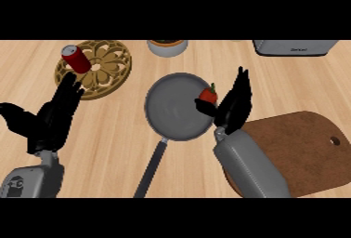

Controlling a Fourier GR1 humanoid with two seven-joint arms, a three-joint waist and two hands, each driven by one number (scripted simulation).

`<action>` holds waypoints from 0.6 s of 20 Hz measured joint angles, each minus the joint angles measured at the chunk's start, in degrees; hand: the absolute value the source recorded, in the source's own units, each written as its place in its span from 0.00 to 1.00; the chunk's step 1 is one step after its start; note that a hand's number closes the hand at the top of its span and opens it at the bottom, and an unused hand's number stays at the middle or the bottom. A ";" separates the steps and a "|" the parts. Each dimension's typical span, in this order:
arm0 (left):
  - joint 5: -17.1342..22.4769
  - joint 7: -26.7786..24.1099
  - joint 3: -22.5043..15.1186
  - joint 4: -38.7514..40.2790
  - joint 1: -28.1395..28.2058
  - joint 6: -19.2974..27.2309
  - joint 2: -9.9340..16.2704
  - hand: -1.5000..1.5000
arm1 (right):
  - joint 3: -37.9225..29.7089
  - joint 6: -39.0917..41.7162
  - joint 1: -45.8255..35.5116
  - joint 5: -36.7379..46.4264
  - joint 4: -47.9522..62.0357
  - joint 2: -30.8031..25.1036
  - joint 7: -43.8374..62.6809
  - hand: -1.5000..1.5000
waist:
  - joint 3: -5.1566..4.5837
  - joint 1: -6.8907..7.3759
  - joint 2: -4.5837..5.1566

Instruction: Pick the bell pepper from the cutting board and place it in the pan

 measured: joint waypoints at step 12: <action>0.21 -0.26 0.83 -2.51 3.07 0.10 0.21 0.50 | 17.25 -12.24 32.95 4.01 -33.08 -0.69 -5.99 0.00 | -0.05 -1.32 -0.19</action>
